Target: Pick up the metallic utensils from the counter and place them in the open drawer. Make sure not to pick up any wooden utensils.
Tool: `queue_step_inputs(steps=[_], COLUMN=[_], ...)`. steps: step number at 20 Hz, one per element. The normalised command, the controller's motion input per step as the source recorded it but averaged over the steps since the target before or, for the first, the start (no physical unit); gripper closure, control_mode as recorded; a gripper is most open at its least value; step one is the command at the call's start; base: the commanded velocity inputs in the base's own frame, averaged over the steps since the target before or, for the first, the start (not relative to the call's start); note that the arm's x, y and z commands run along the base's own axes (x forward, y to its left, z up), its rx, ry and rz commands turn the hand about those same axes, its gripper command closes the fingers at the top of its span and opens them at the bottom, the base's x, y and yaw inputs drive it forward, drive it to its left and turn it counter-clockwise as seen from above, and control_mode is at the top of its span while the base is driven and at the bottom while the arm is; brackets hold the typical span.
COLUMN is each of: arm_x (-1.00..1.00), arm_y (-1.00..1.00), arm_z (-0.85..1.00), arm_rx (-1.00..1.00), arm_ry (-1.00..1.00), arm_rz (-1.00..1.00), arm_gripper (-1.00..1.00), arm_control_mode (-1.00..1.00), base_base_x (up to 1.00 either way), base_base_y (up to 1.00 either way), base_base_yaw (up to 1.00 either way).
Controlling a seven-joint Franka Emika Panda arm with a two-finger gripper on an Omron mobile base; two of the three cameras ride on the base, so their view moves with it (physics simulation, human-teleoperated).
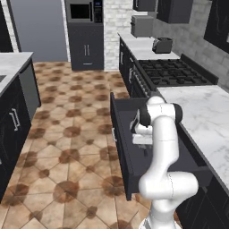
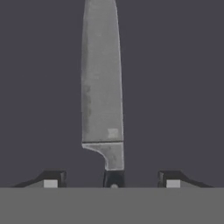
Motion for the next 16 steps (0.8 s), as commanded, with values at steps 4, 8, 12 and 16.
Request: queue_step_inputs(steps=[4, 8, 12, 16], arm_x=[-0.09, -0.55, -0.78, -0.91], arm_y=[0.0, 0.0, 0.0, 0.0], arm_z=[0.12, 0.74, 0.94, 0.87], arm_rx=[0.0, 0.0, 0.0, 0.0], arm_ry=[0.01, 0.0, -0.01, -0.09], arm_rz=[-0.01, -0.04, -0.03, -0.03], arm_gripper=[-1.0, -1.0, -1.0, -1.0], arm_control_mode=[-1.0, -1.0, -1.0, -1.0], base_base_x=[0.0, 0.0, 0.0, 0.0], base_base_y=[0.0, 0.0, 0.0, 0.0], base_base_yaw=[0.0, 0.0, 0.0, 0.0])
